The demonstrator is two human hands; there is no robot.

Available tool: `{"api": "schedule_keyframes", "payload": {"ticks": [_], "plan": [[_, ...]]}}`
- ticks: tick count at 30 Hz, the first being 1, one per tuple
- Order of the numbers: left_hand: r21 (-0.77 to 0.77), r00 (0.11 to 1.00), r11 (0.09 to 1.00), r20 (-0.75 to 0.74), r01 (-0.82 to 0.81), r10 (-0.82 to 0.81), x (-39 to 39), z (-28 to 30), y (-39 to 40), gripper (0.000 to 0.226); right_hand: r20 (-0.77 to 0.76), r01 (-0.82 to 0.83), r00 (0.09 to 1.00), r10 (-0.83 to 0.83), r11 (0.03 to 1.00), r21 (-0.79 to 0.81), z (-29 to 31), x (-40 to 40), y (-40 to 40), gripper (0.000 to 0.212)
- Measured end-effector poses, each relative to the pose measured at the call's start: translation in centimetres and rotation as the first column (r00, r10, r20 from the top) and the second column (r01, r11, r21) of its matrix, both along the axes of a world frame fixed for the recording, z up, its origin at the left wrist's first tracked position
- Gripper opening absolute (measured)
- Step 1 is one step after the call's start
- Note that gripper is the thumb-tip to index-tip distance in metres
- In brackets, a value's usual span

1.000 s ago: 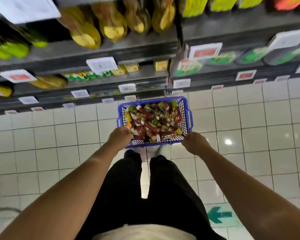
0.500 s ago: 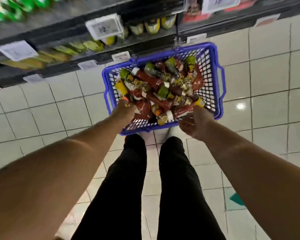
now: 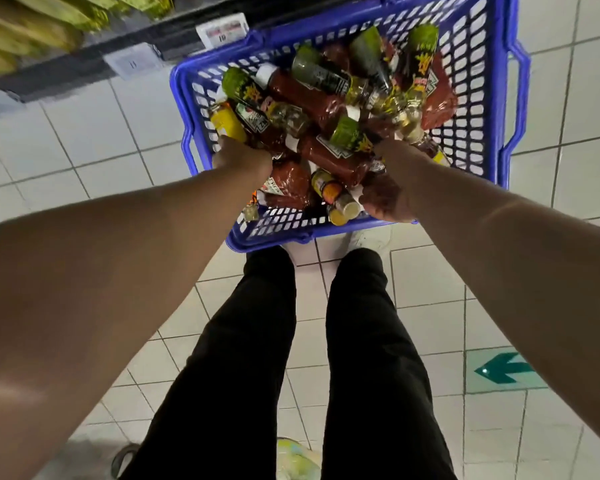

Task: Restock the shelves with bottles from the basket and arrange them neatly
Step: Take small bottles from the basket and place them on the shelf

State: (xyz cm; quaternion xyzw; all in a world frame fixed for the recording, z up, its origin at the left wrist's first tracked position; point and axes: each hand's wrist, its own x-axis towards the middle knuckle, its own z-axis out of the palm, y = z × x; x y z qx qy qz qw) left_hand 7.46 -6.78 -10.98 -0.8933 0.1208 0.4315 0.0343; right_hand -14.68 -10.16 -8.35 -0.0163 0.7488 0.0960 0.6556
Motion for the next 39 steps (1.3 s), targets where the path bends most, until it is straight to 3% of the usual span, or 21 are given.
{"api": "schedule_keyframes", "payload": {"ticks": [3, 8, 13, 17, 22, 27, 33, 36, 39], "plan": [[-0.001, 1.0, 1.0, 0.006, 0.022, -0.022, -0.2, -0.6, 0.8, 0.082, -0.022, -0.039, 0.999, 0.039, 0.999, -0.015, -0.5, 0.5, 0.4, 0.049], [-0.031, 0.999, 0.998, 0.02, -0.048, 0.048, 0.4, -1.2, 0.5, 0.078, -0.003, 0.283, 0.959, -0.283, 0.958, -0.057, -2.0, 0.3, -0.3, 0.052], [-0.136, 0.987, 0.986, 0.145, 0.094, -0.074, -0.5, -0.6, -0.2, 0.081, -0.059, 0.449, 0.891, -0.45, 0.893, -0.028, -3.3, 0.6, -1.1, 0.036], [-0.309, 0.922, 0.879, 0.255, 0.363, -0.291, -1.6, -0.5, -1.7, 0.075, -0.015, 0.49, 0.871, -0.491, 0.871, -0.026, -4.1, 0.7, -1.2, 0.036], [-0.148, 0.728, 0.723, 0.299, 0.675, -0.617, -0.1, -1.3, -3.0, 0.077, -0.074, 0.501, 0.858, -0.508, 0.86, -0.098, -4.5, -1.2, -1.0, 0.029], [-0.039, 0.418, 0.44, 0.398, 0.897, -0.816, 1.7, -2.2, -3.5, 0.077, 0.004, 0.545, 0.833, -0.554, 0.818, -0.182, -4.9, -2.7, -0.9, 0.028], [-0.074, 0.32, 0.315, 0.365, 0.946, -0.874, 1.6, -0.9, -2.8, 0.06, 0.065, 0.594, 0.802, -0.594, 0.779, -0.201, -3.6, -3.0, -0.2, 0.031], [-0.169, 0.376, 0.34, 0.275, 0.925, -0.885, 0.3, 1.3, -3.0, 0.059, 0.138, 0.648, 0.761, -0.634, 0.735, -0.2, -1.5, -2.9, -0.4, 0.037], [-0.321, 0.576, 0.504, 0.185, 0.801, -0.796, -1.5, 5.2, -3.1, 0.056, 0.265, 0.679, 0.731, -0.629, 0.708, -0.193, 2.2, -2.7, -1.2, 0.046]]}}
